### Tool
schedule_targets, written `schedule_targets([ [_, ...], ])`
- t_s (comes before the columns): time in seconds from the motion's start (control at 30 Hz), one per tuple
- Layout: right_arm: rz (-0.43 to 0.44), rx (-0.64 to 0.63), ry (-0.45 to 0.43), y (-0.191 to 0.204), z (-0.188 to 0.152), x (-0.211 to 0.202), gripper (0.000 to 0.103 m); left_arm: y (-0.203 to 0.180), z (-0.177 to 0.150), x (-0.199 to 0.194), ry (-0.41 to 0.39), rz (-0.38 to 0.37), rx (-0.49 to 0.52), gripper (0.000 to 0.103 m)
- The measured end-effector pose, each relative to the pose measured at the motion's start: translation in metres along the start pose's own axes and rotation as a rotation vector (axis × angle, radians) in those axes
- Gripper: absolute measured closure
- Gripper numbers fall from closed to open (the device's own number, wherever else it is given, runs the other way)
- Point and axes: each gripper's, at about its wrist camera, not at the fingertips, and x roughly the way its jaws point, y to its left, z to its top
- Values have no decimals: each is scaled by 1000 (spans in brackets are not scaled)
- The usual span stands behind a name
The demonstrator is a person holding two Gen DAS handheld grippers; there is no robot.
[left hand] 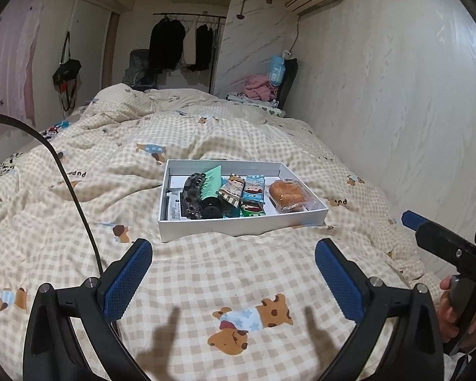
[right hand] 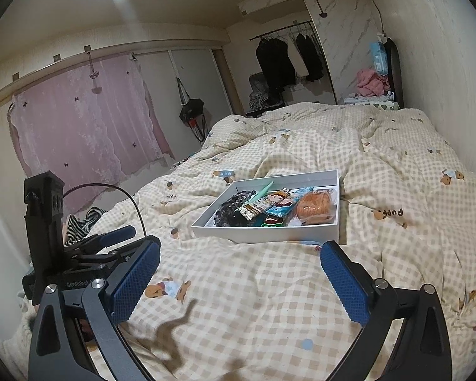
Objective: Organize objects
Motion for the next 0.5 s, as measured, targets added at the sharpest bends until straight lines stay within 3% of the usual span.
schedule_targets([
  [0.17,1,1,1,0,0,0,1,0,0,-2,-9,19,2,0],
  [0.33,1,3,6,-1,0,0,1,1,-2,-20,-91,84,-7,0],
  [0.5,2,3,11,-1,-1,1,1,12,-2,-26,-116,80,-57,0],
])
